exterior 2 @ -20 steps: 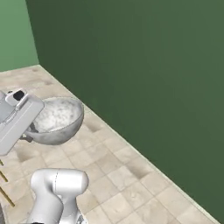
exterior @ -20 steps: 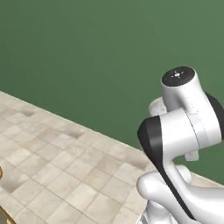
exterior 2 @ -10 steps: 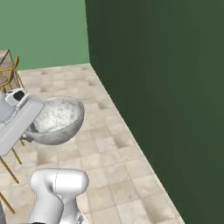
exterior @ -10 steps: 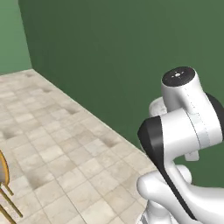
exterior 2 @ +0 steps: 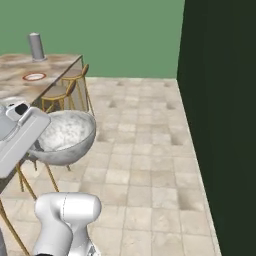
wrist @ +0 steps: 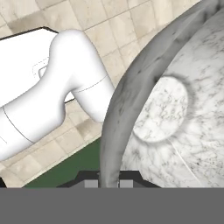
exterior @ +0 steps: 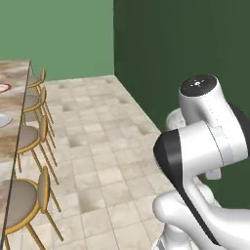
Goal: Move the bowls from the cabinet to the plates on the dining table.
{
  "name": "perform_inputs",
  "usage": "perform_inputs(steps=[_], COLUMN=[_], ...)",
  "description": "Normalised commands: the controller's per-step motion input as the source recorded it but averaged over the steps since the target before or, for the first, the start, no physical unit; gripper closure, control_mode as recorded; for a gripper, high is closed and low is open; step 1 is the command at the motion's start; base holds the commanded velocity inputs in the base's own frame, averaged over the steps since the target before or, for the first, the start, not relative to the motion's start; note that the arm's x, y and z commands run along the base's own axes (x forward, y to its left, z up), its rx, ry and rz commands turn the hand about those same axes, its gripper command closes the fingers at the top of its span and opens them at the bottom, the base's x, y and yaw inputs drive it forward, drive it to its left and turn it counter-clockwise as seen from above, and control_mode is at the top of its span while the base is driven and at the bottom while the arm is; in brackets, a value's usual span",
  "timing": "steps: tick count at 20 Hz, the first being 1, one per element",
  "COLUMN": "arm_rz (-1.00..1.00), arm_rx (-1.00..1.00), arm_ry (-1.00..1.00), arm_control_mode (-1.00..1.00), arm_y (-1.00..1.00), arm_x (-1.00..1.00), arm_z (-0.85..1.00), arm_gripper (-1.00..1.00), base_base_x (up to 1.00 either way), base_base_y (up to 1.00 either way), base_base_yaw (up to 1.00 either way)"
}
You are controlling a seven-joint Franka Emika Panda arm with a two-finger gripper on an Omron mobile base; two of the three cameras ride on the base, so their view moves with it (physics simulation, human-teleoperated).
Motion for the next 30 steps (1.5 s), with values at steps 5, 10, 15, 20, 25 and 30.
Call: perform_inputs(steps=[5,10,15,20,25,30], arm_rz=[0.0,0.0,0.0,0.0,0.0,0.0], arm_rx=[0.0,0.0,0.0,0.0,0.0,0.0], arm_ry=[0.0,0.0,0.0,0.0,0.0,0.0], arm_control_mode=[1.0,1.0,1.0,1.0,1.0,1.0], arm_y=[0.0,0.0,0.0,0.0,0.0,0.0], arm_x=[0.0,0.0,0.0,0.0,0.0,0.0], arm_z=[0.0,0.0,0.0,0.0,0.0,0.0], arm_gripper=[1.0,1.0,1.0,1.0,1.0,1.0], base_base_x=[0.99,0.96,0.86,0.52,0.05,0.0], base_base_y=[-0.17,-0.3,-0.33,-0.46,-0.64,-0.69], base_base_yaw=[0.61,0.56,0.55,0.53,0.5,0.49])
